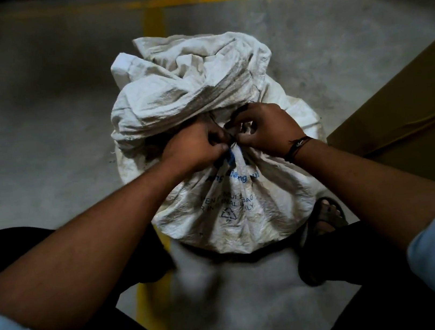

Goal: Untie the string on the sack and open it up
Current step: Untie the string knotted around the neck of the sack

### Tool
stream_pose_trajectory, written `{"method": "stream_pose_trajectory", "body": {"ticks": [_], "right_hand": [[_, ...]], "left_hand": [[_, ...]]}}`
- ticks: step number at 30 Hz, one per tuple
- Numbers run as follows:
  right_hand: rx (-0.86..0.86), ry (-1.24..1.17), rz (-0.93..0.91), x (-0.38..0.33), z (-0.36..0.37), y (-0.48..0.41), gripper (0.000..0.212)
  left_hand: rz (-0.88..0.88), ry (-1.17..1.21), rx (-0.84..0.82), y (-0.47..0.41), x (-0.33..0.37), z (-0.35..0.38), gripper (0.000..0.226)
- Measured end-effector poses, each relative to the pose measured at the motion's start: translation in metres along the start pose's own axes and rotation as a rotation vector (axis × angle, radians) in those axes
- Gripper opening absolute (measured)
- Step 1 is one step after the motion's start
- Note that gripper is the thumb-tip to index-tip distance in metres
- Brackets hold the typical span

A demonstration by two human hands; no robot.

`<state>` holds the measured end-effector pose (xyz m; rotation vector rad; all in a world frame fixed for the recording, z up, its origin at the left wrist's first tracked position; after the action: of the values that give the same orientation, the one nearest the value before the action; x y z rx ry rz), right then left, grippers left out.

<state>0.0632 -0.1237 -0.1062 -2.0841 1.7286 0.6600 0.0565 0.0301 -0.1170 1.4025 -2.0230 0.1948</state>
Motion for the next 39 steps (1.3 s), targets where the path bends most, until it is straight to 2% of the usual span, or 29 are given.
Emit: {"method": "stream_pose_trajectory", "body": {"ticks": [2, 6, 10, 12, 14, 17, 19, 22, 25, 28, 31, 33, 35, 39], "right_hand": [[-0.033, -0.003, -0.031, 0.0, 0.0, 0.001, 0.029], [-0.028, 0.038, -0.069, -0.004, 0.001, 0.007, 0.033], [-0.012, 0.287, -0.12, -0.016, 0.007, 0.009, 0.073], [0.115, 0.437, -0.158, -0.025, -0.002, 0.006, 0.084], [0.194, 0.47, -0.159, -0.032, -0.016, -0.001, 0.092], [0.186, 0.396, -0.106, -0.033, -0.03, -0.027, 0.107], [0.179, 0.339, -0.074, -0.036, -0.034, -0.046, 0.111], [0.147, 0.277, -0.086, -0.05, -0.034, -0.074, 0.11], [0.073, 0.212, -0.174, -0.077, -0.028, -0.105, 0.1], [-0.135, 0.226, -0.244, -0.105, 0.006, -0.127, 0.092], [-0.368, 0.411, -0.312, -0.116, 0.078, -0.118, 0.071], [-0.459, 0.542, -0.359, -0.114, 0.116, -0.108, 0.064], [-0.484, 0.585, -0.37, -0.113, 0.127, -0.104, 0.077], [-0.402, 0.627, -0.409, -0.116, 0.102, -0.088, 0.058]], "left_hand": [[0.033, -0.053, 0.096, 0.004, 0.006, -0.018, 0.023], [0.073, -0.138, 0.406, 0.008, 0.005, -0.075, 0.048], [0.044, 0.179, 0.593, -0.002, -0.014, -0.115, 0.065], [0.064, 0.278, 0.603, -0.006, -0.014, -0.118, 0.063], [0.09, 0.311, 0.588, -0.009, -0.008, -0.116, 0.056], [0.086, 0.337, 0.631, -0.013, -0.002, -0.121, 0.047], [0.053, 0.329, 0.589, -0.018, -0.002, -0.122, 0.041], [-0.045, 0.243, 0.495, -0.017, -0.003, -0.12, 0.027], [-0.186, 0.1, 0.583, -0.001, -0.006, -0.133, 0.03], [-0.286, -0.095, 0.697, 0.015, -0.01, -0.152, 0.03], [-0.253, -0.083, 0.745, 0.02, -0.019, -0.157, 0.036], [-0.204, 0.056, 0.65, 0.008, -0.031, -0.144, 0.038], [-0.179, 0.246, 0.485, -0.004, -0.047, -0.119, 0.038], [-0.115, 0.19, 0.3, -0.007, -0.06, -0.082, 0.04]]}}
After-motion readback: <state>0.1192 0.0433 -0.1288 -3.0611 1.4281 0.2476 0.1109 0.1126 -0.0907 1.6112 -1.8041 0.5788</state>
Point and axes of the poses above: each hand's wrist, its own y-axis away from the middle knuckle, its own z-axis out of the palm, x = y × z, the point moved 7 cm from there along -y, towards the middle knuckle, and after that the axes turned 7 degrees about z, right-handed, at the moved point
